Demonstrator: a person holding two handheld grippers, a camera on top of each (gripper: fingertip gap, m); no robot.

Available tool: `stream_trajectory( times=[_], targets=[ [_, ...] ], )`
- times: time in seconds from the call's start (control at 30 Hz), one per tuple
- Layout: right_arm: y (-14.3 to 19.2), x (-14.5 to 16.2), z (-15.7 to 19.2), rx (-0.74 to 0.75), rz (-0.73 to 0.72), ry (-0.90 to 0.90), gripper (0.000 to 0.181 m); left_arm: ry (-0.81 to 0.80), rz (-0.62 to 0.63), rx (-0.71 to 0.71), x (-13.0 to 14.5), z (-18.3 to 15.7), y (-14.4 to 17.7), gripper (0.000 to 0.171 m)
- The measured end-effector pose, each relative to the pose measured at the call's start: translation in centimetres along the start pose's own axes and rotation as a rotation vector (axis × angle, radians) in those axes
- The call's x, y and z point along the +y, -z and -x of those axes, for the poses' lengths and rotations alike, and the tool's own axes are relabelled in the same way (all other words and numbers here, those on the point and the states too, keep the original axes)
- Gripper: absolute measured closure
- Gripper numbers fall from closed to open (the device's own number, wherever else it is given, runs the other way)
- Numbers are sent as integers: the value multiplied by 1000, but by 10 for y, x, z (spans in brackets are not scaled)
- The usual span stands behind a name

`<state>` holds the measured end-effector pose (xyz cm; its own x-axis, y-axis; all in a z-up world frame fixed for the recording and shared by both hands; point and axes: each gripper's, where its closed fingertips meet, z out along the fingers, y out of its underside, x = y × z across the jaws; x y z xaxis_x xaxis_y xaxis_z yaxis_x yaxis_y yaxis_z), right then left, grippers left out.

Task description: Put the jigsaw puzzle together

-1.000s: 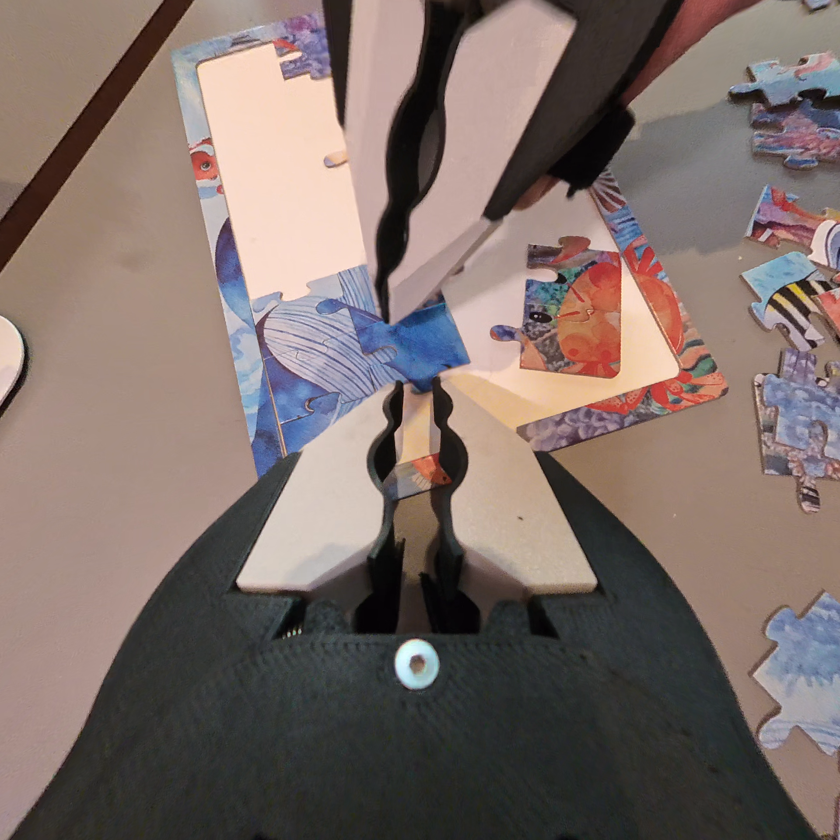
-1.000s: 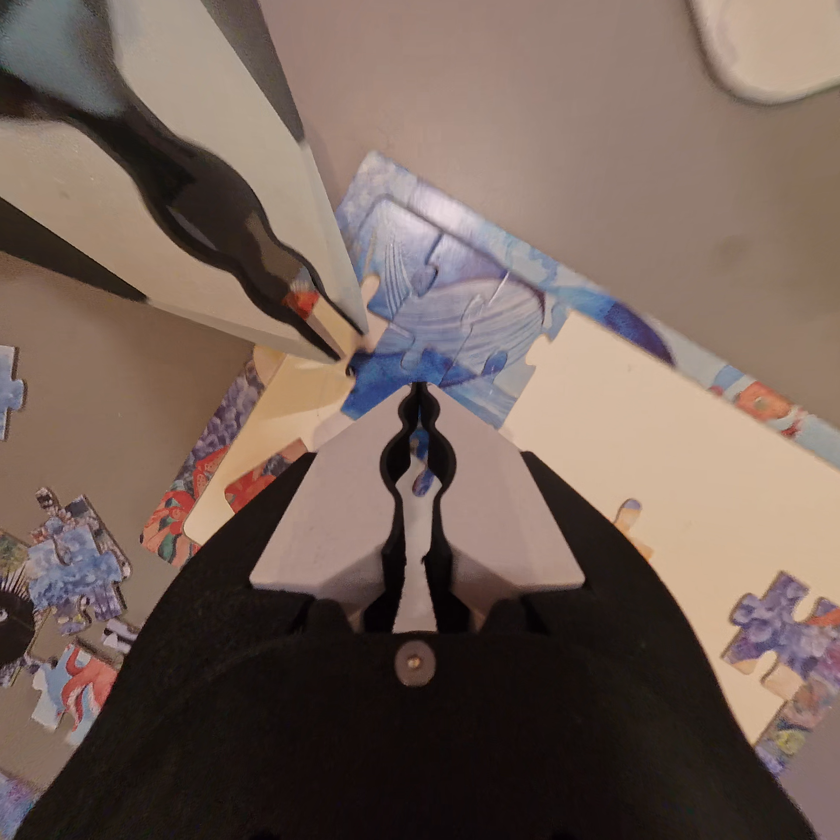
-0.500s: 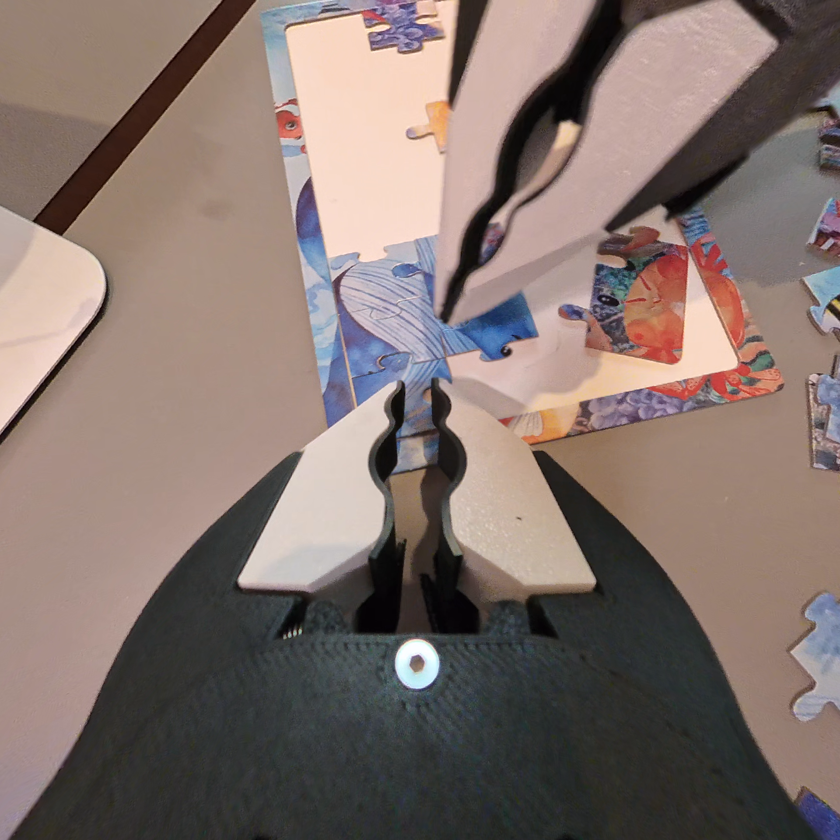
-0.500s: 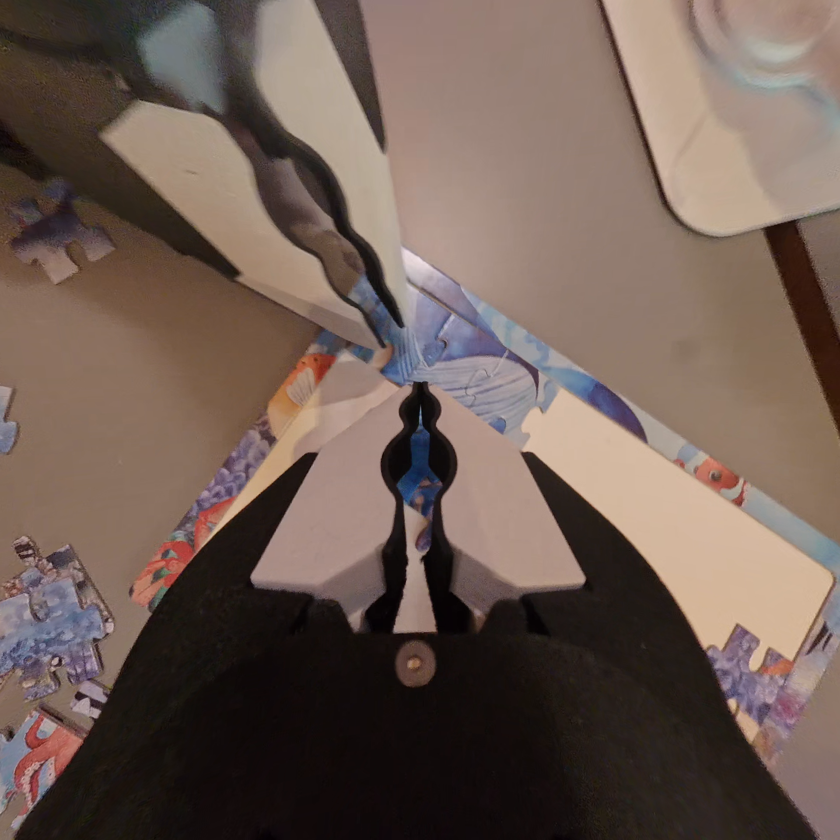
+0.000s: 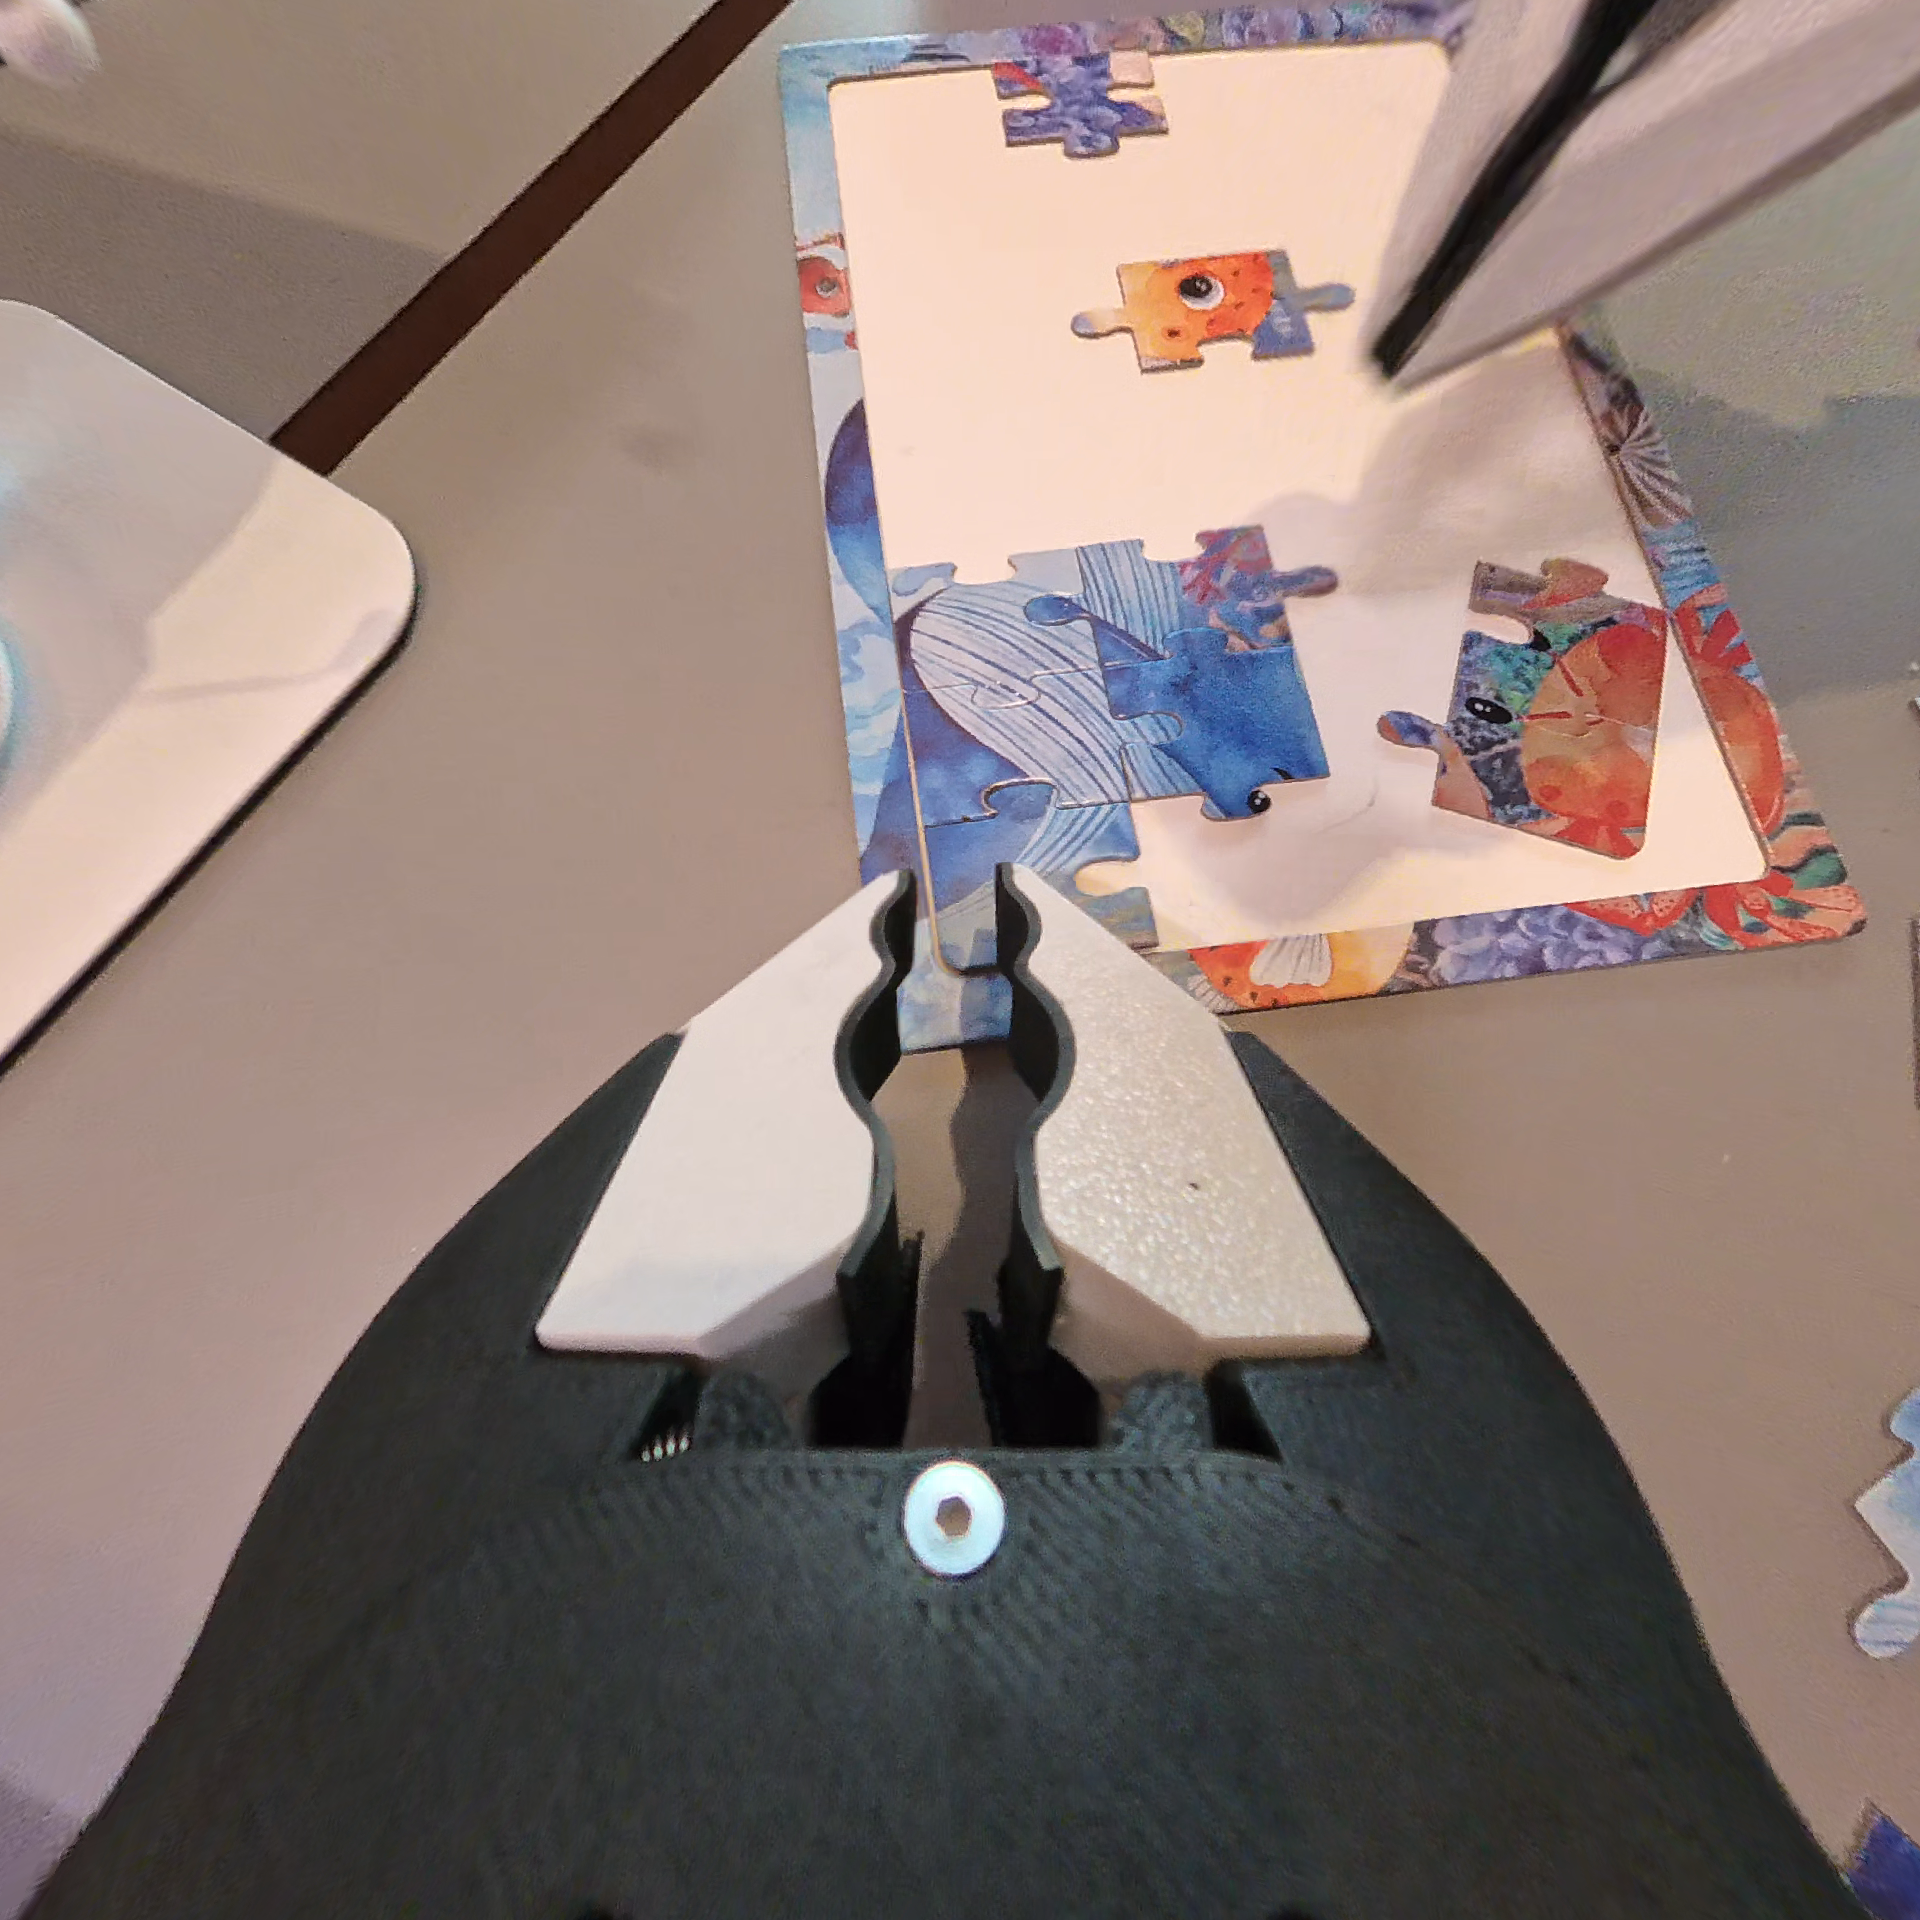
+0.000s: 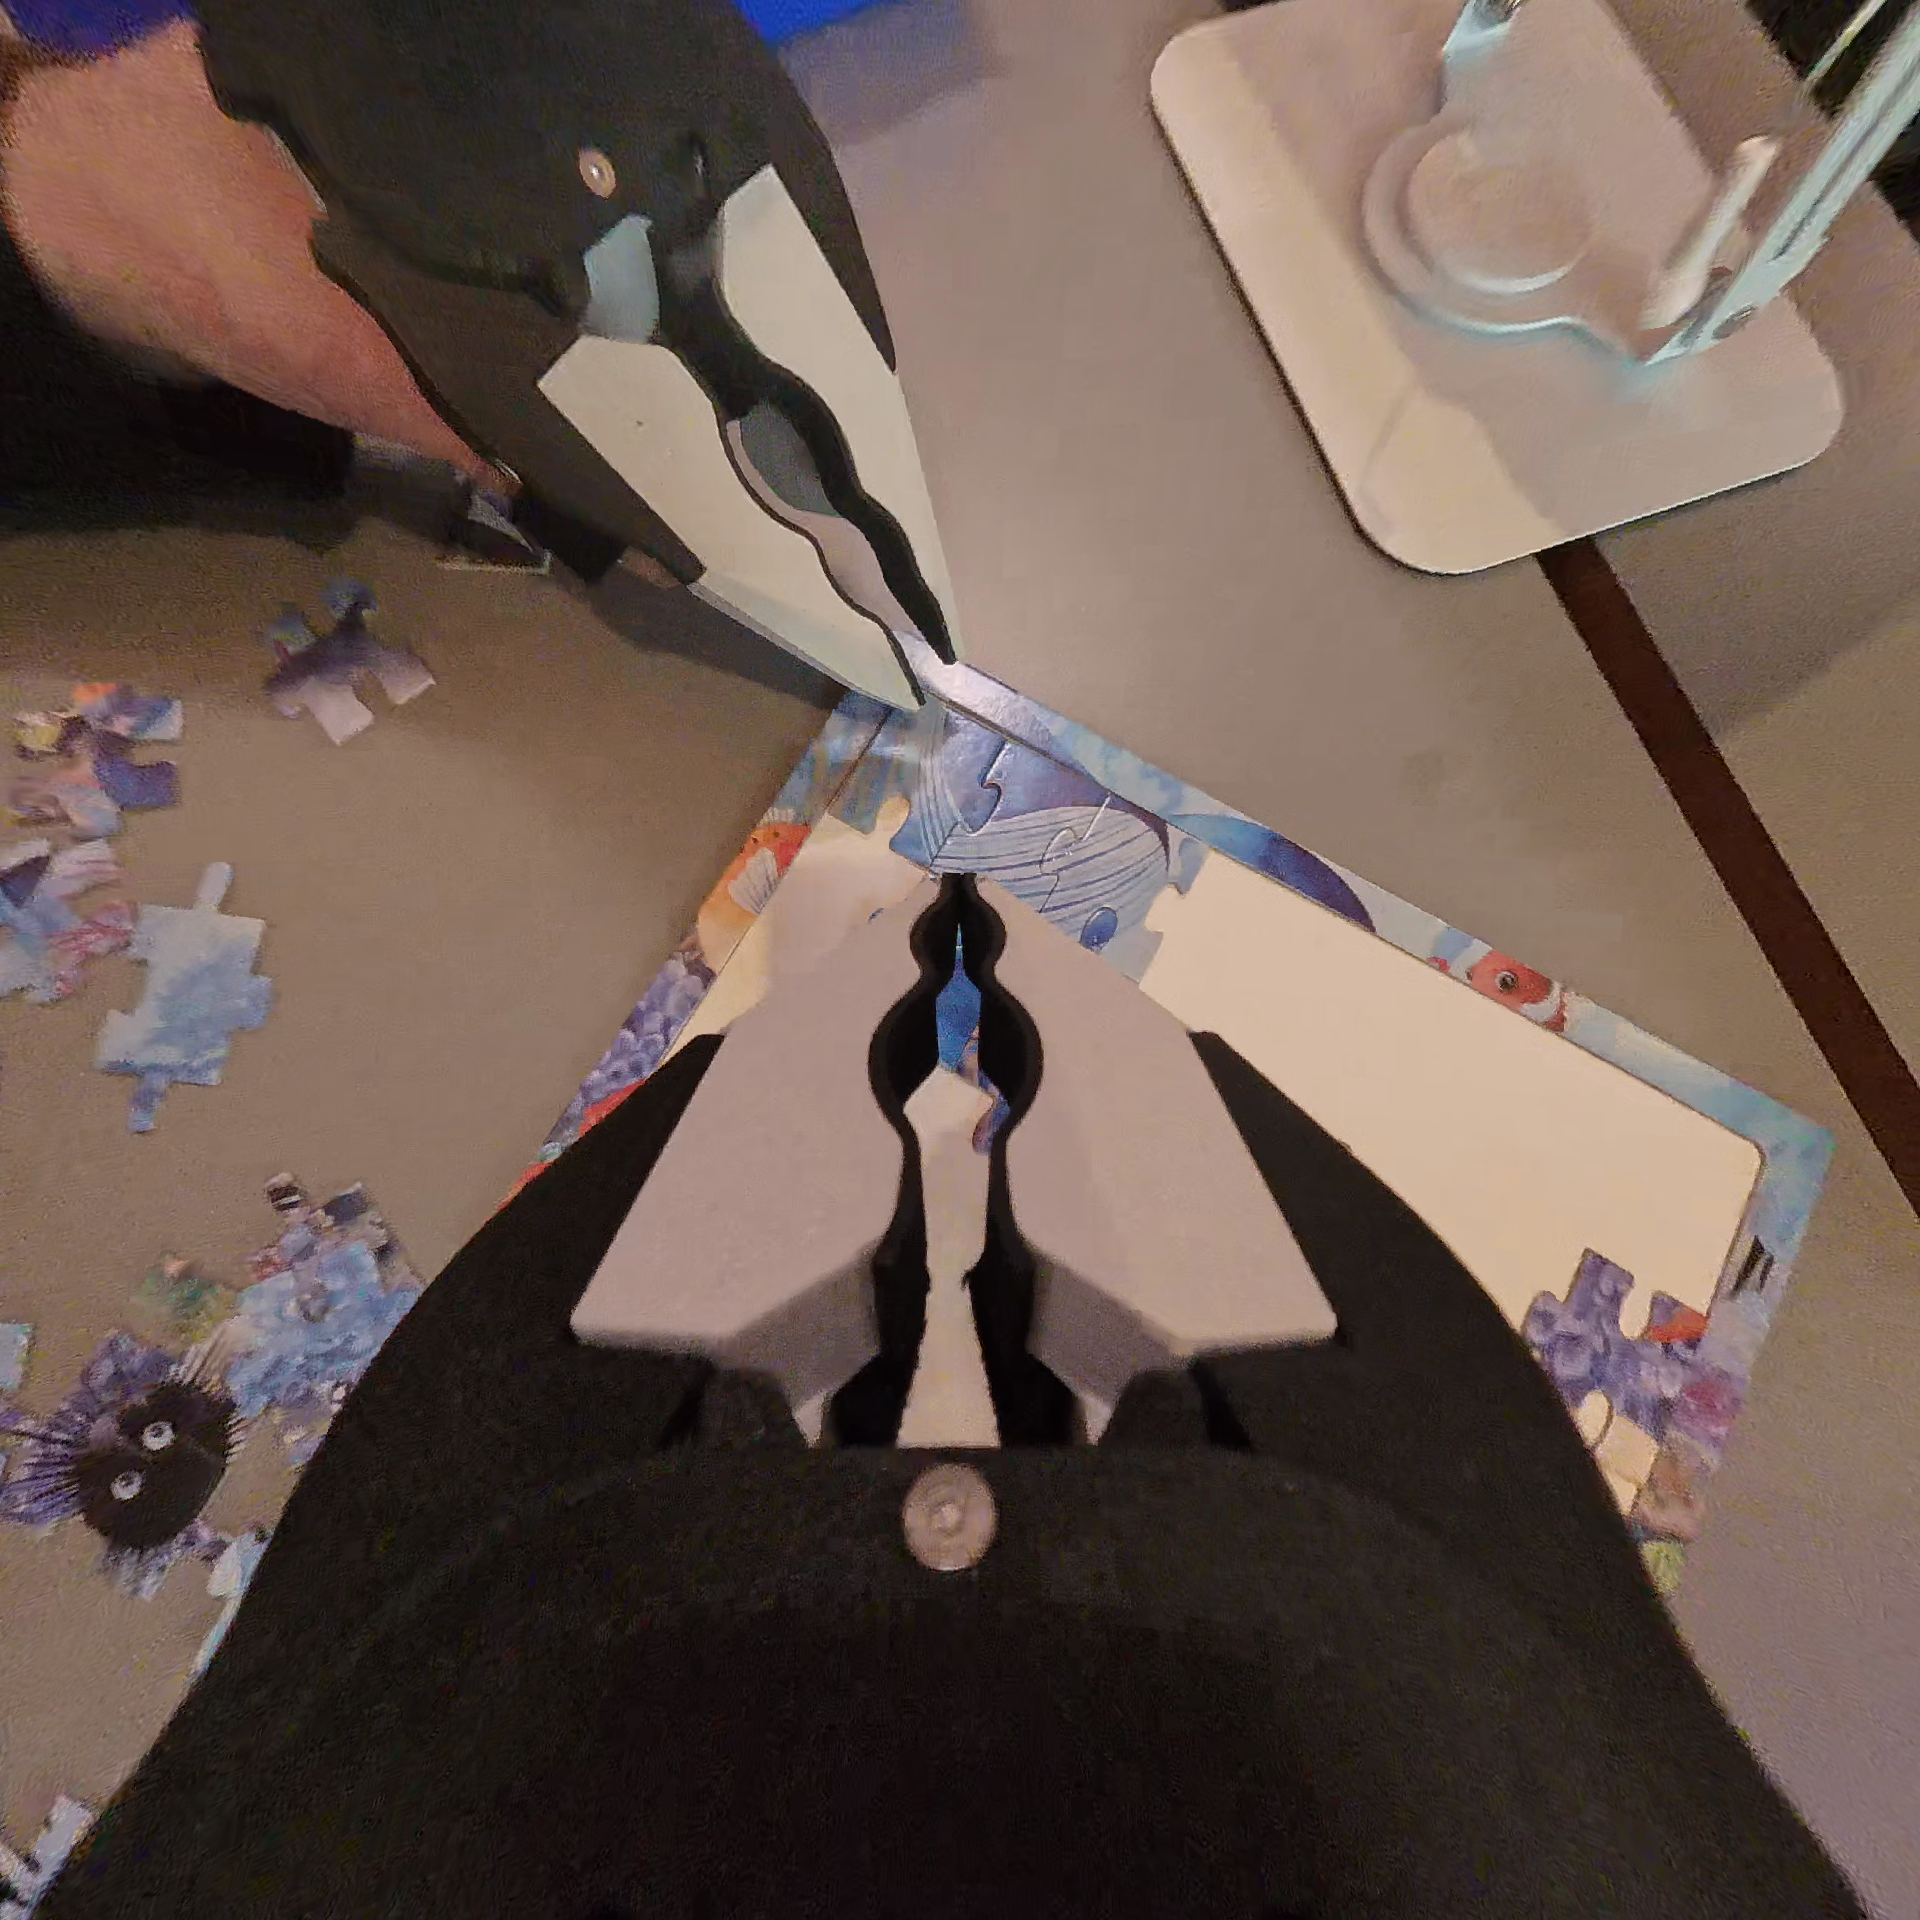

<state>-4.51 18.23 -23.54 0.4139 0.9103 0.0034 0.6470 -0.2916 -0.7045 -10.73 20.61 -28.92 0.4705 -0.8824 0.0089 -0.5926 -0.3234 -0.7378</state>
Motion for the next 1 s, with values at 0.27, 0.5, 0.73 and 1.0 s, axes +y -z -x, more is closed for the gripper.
stream_trajectory(
  times=[0.27, 0.5, 0.73, 1.0],
  targets=[
    [78, 35, 2, 137, 8, -18, 174, 1, -13, -26, -9, 4, 11, 146],
    [120, 60, 27, 157, -56, -67, 159, -49, 61, -66, -3, 9, 28, 142],
    [135, 78, 40, 166, -96, -100, 156, -54, 100, -44, 6, 3, 67, 133],
    [132, 88, 35, 176, -187, -138, 159, -168, 420, 38, 60, -18, 99, 127]
  ],
)
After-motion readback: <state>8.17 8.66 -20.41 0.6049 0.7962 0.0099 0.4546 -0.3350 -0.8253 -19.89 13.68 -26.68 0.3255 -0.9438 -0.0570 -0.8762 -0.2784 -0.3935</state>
